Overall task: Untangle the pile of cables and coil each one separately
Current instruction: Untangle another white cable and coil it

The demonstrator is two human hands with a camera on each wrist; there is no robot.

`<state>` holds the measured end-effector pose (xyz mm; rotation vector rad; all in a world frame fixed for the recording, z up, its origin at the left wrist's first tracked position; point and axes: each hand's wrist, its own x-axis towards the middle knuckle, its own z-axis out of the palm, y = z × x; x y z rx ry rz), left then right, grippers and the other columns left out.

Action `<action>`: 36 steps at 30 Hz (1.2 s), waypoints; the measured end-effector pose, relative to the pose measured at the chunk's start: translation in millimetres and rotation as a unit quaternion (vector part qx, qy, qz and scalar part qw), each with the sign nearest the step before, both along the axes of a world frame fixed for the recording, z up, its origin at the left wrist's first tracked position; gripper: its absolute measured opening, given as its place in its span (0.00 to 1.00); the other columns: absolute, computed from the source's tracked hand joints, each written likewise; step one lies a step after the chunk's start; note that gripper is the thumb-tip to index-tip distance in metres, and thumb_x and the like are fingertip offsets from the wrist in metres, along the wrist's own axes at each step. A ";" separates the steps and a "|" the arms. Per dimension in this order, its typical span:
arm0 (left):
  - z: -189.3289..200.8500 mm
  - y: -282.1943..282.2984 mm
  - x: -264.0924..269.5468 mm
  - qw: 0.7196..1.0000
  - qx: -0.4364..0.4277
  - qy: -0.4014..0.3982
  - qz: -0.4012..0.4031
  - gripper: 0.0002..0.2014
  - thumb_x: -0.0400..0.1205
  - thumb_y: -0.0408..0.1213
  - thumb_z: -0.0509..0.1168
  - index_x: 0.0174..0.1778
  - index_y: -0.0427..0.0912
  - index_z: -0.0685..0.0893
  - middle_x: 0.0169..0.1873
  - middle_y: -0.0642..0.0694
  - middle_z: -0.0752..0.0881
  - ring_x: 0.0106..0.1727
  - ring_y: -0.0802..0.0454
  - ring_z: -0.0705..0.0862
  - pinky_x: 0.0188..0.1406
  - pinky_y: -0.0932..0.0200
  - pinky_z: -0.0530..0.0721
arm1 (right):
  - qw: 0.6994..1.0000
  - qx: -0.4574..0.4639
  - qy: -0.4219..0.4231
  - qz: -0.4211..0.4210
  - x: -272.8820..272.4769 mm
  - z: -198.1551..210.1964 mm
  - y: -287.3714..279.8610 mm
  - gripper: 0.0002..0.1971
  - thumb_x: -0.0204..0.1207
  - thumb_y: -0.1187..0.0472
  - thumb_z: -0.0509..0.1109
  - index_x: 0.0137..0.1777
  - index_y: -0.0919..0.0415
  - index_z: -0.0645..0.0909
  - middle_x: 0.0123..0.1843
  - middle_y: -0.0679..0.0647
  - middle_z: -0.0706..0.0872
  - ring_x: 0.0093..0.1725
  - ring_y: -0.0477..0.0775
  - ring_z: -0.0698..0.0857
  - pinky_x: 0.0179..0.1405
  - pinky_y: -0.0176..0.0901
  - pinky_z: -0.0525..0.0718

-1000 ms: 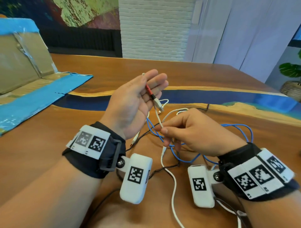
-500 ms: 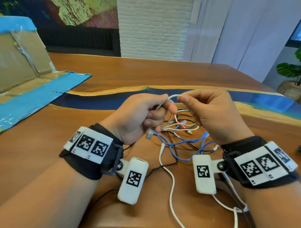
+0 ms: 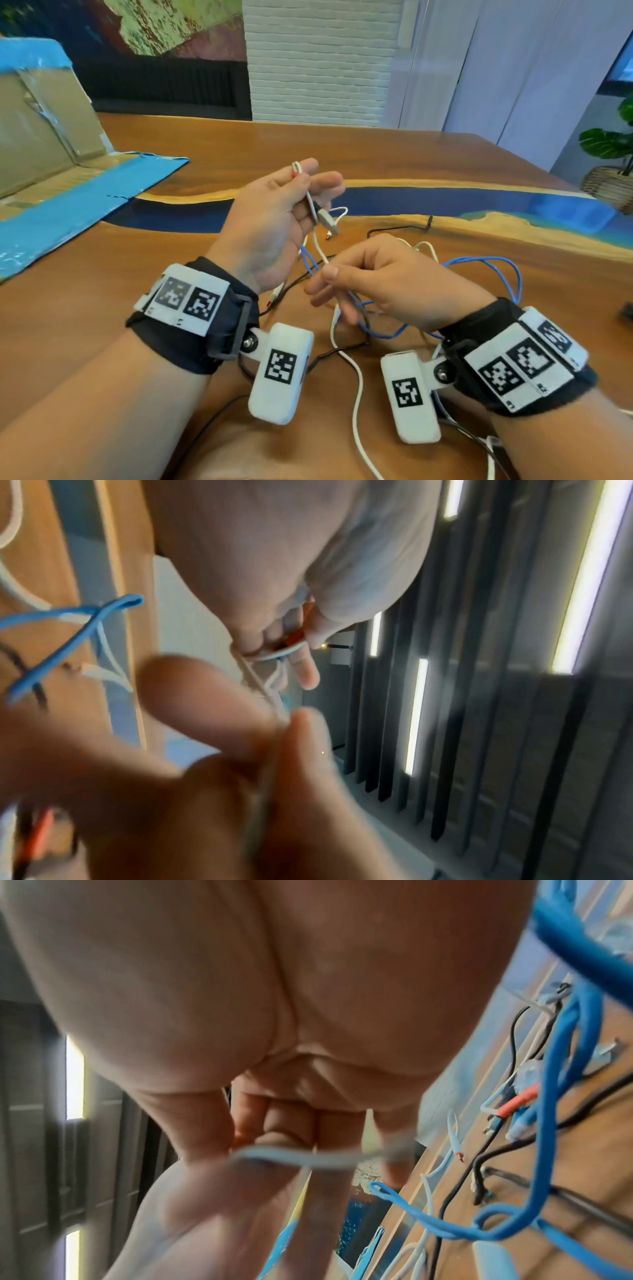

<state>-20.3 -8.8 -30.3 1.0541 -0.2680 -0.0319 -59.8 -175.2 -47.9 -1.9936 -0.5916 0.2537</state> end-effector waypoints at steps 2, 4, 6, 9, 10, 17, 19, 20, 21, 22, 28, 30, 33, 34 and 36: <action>-1.3 2.9 1.6 0.996 0.087 -0.009 0.010 0.13 0.93 0.31 0.55 0.72 0.37 0.77 0.48 0.40 0.93 0.53 0.46 0.93 0.54 0.58 0.90 | 0.999 0.038 -0.015 -0.027 -1.7 2.4 2.4 0.14 0.89 0.61 0.64 0.51 0.69 0.89 0.22 0.55 0.76 0.31 0.53 0.88 0.39 0.42 0.84; -1.3 4.8 1.0 0.982 0.190 -0.016 -0.013 0.12 0.92 0.31 0.57 0.68 0.37 0.81 0.40 0.42 0.91 0.40 0.49 0.90 0.40 0.60 0.89 | 0.992 0.059 -0.067 -0.087 0.2 5.5 0.4 0.13 0.88 0.61 0.66 0.46 0.66 0.89 0.20 0.46 0.75 0.21 0.49 0.79 0.29 0.42 0.80; -1.2 5.5 -1.7 0.958 0.281 -0.024 -0.051 0.13 0.92 0.35 0.58 0.59 0.33 0.86 0.33 0.41 0.87 0.32 0.47 0.83 0.32 0.59 0.83 | 0.983 0.072 -0.119 -0.118 2.4 8.4 -3.8 0.13 0.87 0.64 0.68 0.43 0.66 0.89 0.22 0.40 0.82 0.23 0.42 0.81 0.32 0.35 0.80; -4.3 4.4 -5.9 0.919 0.375 -0.053 -0.112 0.24 0.93 0.46 0.55 0.40 0.33 0.85 0.22 0.38 0.80 0.23 0.45 0.72 0.32 0.52 0.78 | 0.970 0.091 -0.169 -0.152 4.4 8.0 -7.7 0.08 0.78 0.66 0.78 0.36 0.64 0.88 0.24 0.44 0.86 0.26 0.40 0.80 0.33 0.34 0.76; -5.0 3.8 -7.1 0.912 0.384 -0.057 -0.129 0.26 0.93 0.48 0.54 0.37 0.35 0.86 0.19 0.39 0.74 0.21 0.46 0.68 0.34 0.50 0.78 | 0.966 0.104 -0.172 -0.165 4.9 7.7 -9.0 0.09 0.74 0.66 0.81 0.35 0.65 0.86 0.23 0.47 0.86 0.25 0.44 0.79 0.31 0.38 0.76; 8.6 10.8 -10.1 0.970 0.123 0.031 -0.206 0.22 0.89 0.47 0.55 0.36 0.39 0.83 0.19 0.53 0.57 0.21 0.54 0.51 0.20 0.63 0.71 | 0.957 0.158 -0.116 -0.214 14.5 5.7 -21.7 0.07 0.79 0.60 0.77 0.42 0.62 0.91 0.26 0.56 0.85 0.23 0.53 0.75 0.23 0.42 0.73; 13.8 11.6 -9.1 0.976 -0.001 0.038 -0.214 0.20 0.87 0.46 0.55 0.45 0.37 0.86 0.20 0.53 0.62 0.20 0.57 0.57 0.26 0.64 0.78 | 0.975 0.108 -0.083 -0.174 14.2 2.3 -16.3 0.09 0.86 0.63 0.69 0.54 0.55 0.92 0.34 0.58 0.90 0.25 0.52 0.78 0.25 0.39 0.76; 15.3 12.3 -7.6 0.976 -0.053 0.035 -0.208 0.19 0.88 0.45 0.55 0.52 0.35 0.87 0.22 0.53 0.66 0.22 0.58 0.63 0.32 0.63 0.83 | 0.983 0.081 -0.067 -0.148 14.2 0.5 -13.4 0.12 0.87 0.65 0.66 0.60 0.54 0.90 0.37 0.60 0.91 0.26 0.52 0.80 0.26 0.35 0.77; 15.5 12.7 -5.8 0.976 -0.094 0.031 -0.192 0.19 0.89 0.43 0.54 0.59 0.32 0.85 0.25 0.52 0.71 0.24 0.58 0.70 0.41 0.61 0.87 | 0.989 0.060 -0.049 -0.125 13.5 -0.3 -10.4 0.14 0.88 0.66 0.64 0.65 0.55 0.88 0.39 0.60 0.92 0.27 0.52 0.80 0.27 0.33 0.78; 15.2 12.5 -3.7 0.978 -0.121 0.029 -0.167 0.19 0.91 0.41 0.52 0.64 0.31 0.83 0.28 0.51 0.76 0.28 0.57 0.76 0.50 0.58 0.90 | 0.993 0.037 -0.032 -0.104 12.0 -0.1 -8.6 0.14 0.89 0.67 0.63 0.67 0.55 0.87 0.39 0.59 0.92 0.28 0.53 0.81 0.29 0.33 0.79; 5.7 5.6 -0.3 0.999 0.037 -0.016 0.009 0.15 0.93 0.35 0.55 0.70 0.34 0.80 0.52 0.40 0.93 0.56 0.47 0.93 0.60 0.54 0.88 | 0.999 -0.035 -0.024 -0.003 -0.4 1.7 -1.3 0.15 0.85 0.52 0.70 0.50 0.64 0.92 0.25 0.57 0.83 0.24 0.55 0.71 0.25 0.41 0.71; 3.9 6.0 -2.5 0.988 0.148 -0.038 0.000 0.13 0.92 0.33 0.57 0.68 0.35 0.82 0.49 0.40 0.93 0.51 0.49 0.92 0.54 0.55 0.87 | 0.997 0.039 -0.055 -0.029 -0.7 4.8 -1.1 0.13 0.86 0.57 0.70 0.45 0.63 0.92 0.21 0.50 0.72 0.22 0.47 0.66 0.23 0.35 0.66; 2.8 4.8 -8.3 0.949 0.302 -0.056 -0.065 0.14 0.91 0.35 0.59 0.57 0.30 0.87 0.35 0.38 0.88 0.37 0.43 0.84 0.38 0.52 0.85 | 0.976 0.150 -0.098 -0.123 7.2 7.6 -11.1 0.12 0.84 0.64 0.71 0.39 0.65 0.88 0.20 0.43 0.74 0.17 0.40 0.69 0.22 0.26 0.67; 2.0 3.6 -10.2 0.934 0.339 -0.065 -0.088 0.17 0.91 0.38 0.59 0.51 0.29 0.88 0.30 0.38 0.85 0.33 0.40 0.81 0.35 0.50 0.83 | 0.968 0.178 -0.104 -0.141 8.7 8.2 -14.6 0.10 0.82 0.65 0.73 0.38 0.65 0.87 0.21 0.46 0.78 0.17 0.39 0.71 0.21 0.27 0.68; 1.2 2.1 -13.3 0.917 0.370 -0.068 -0.133 0.24 0.92 0.46 0.56 0.41 0.32 0.87 0.20 0.41 0.75 0.25 0.42 0.71 0.33 0.52 0.82 | 0.961 0.213 -0.098 -0.147 9.4 8.8 -16.1 0.08 0.77 0.67 0.76 0.37 0.67 0.86 0.24 0.54 0.83 0.17 0.40 0.72 0.19 0.29 0.69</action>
